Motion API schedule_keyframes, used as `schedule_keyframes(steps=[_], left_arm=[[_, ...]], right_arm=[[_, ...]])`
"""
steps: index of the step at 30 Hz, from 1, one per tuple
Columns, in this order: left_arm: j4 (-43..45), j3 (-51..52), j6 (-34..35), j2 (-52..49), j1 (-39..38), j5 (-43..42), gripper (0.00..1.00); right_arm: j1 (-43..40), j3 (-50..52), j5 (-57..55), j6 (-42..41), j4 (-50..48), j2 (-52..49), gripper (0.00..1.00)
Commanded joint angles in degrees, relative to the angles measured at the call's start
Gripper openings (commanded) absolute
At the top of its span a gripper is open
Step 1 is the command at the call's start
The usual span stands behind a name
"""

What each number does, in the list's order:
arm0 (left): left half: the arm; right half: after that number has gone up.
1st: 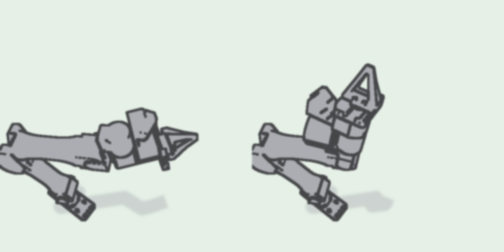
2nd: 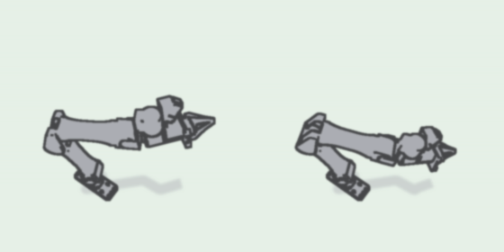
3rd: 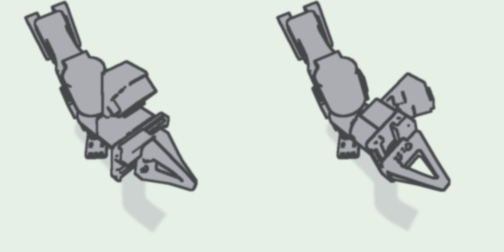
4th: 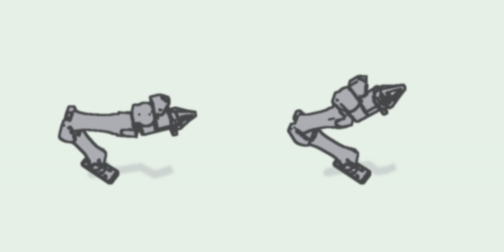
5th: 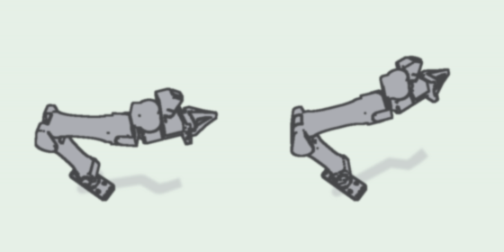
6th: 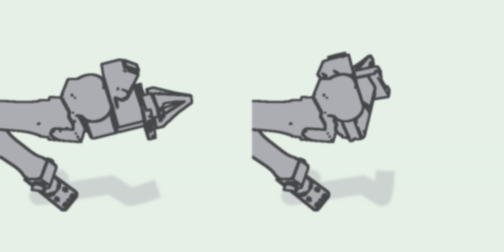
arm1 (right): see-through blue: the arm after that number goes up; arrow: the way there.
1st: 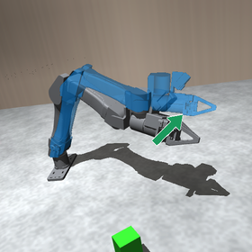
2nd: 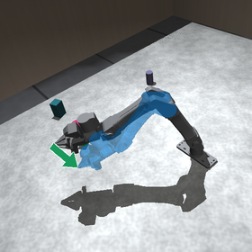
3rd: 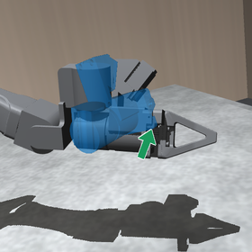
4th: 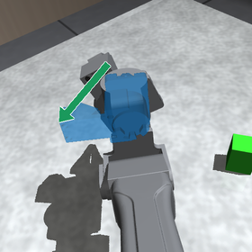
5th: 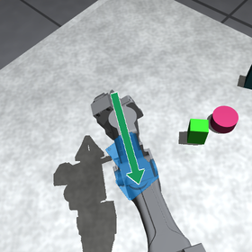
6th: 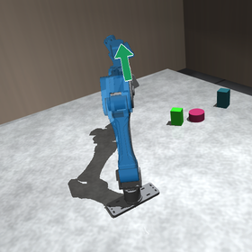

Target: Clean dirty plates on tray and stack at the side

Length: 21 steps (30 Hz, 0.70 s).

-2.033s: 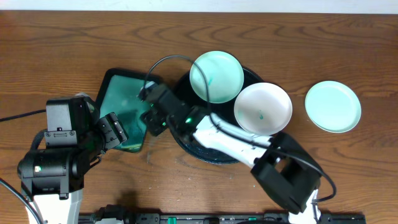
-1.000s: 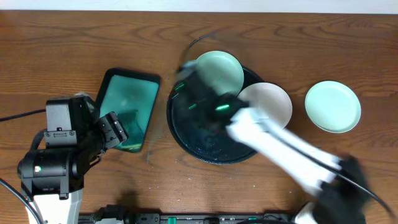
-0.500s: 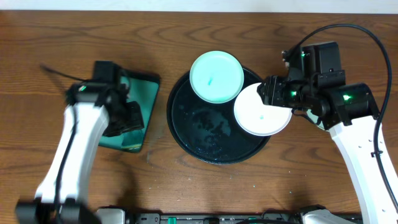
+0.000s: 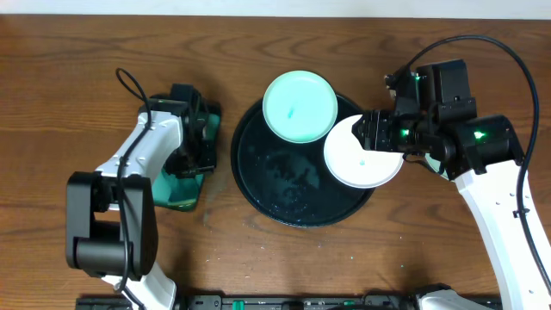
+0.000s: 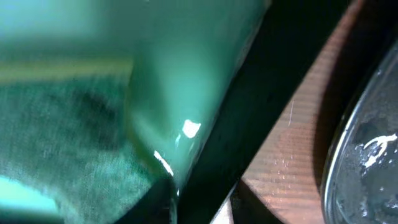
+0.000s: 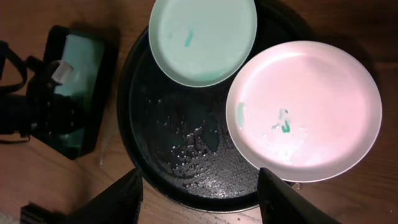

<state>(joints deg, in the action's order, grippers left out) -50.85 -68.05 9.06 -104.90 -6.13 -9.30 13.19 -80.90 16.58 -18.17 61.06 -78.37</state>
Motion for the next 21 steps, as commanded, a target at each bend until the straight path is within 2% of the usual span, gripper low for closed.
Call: schedule_keyframes(steps=[1,3,21], left_arm=[[0.9,0.4,-0.2,-0.3,-0.7,-0.3,0.20],[1.3,0.4,-0.2,-0.3,-1.9,-0.6,0.07],[3.2,0.4,1.2,-0.3,-14.4,-0.5,0.07]], right_arm=[[0.3,0.1,0.6,1.1,0.2,-0.2,0.57],[0.3,0.1,0.7,1.1,0.0,-0.2,0.57],[0.4,0.1,0.9,1.0,0.3,-0.2,0.56]])
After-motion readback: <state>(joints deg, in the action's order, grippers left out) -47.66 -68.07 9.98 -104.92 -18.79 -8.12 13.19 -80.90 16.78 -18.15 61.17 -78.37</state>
